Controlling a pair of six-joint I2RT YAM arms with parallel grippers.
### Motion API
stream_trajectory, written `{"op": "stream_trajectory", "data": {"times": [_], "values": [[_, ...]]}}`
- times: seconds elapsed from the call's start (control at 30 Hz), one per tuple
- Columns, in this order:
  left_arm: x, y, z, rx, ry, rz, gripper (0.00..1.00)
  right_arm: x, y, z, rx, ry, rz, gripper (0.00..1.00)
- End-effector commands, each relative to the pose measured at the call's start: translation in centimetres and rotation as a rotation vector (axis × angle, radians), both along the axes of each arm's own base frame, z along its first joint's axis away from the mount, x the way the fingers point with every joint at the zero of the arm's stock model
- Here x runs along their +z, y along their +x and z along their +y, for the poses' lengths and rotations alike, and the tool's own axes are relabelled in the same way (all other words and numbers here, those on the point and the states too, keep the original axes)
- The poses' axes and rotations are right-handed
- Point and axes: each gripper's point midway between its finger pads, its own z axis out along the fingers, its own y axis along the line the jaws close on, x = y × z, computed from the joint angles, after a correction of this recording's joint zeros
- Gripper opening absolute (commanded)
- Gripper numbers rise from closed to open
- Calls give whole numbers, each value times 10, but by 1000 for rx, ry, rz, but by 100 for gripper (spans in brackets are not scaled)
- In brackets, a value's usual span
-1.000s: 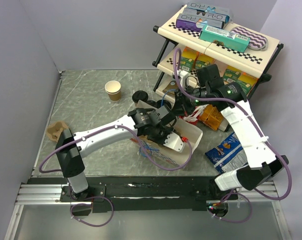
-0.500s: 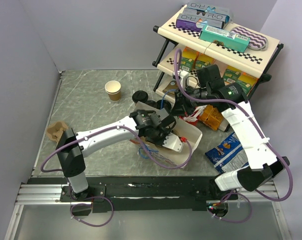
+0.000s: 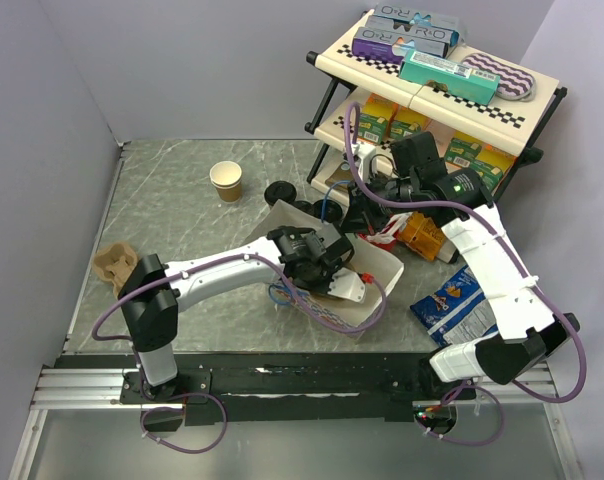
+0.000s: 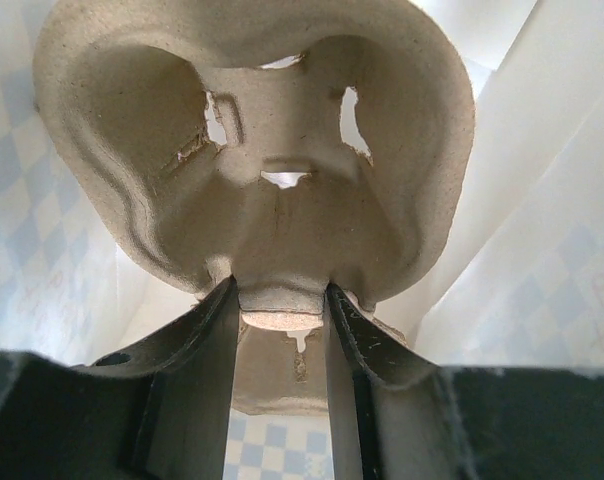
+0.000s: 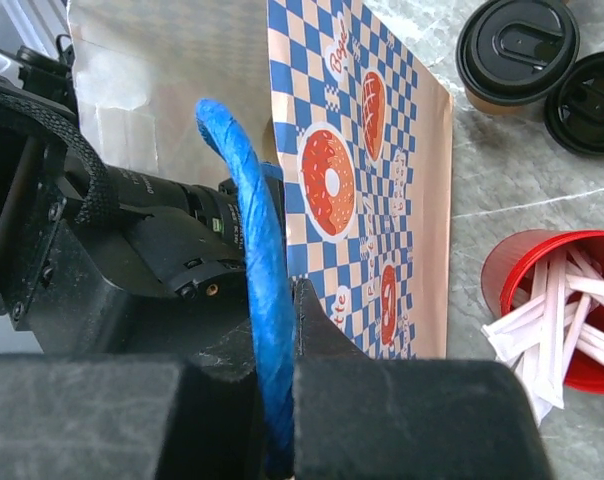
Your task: Pack the takeout coffee
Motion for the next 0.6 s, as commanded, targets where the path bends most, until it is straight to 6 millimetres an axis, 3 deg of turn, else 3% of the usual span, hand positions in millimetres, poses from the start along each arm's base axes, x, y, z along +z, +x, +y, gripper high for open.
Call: {"op": "stream_trajectory", "data": {"times": [0.0,0.2,0.4,0.57], "values": [[1,-2,-8,-61,-42,0,1,18,-16,9,60,72,-22,0],[-8,-1,-13,-154,-32,-22,1,15,-13,11,64,68,-9,0],[-26,0,-14,-137,2,3,1,15,-14,11,70,65,-9,0],[-36,0,-16,-139,17,25,11,12,-18,10,77,66,5,0]]}}
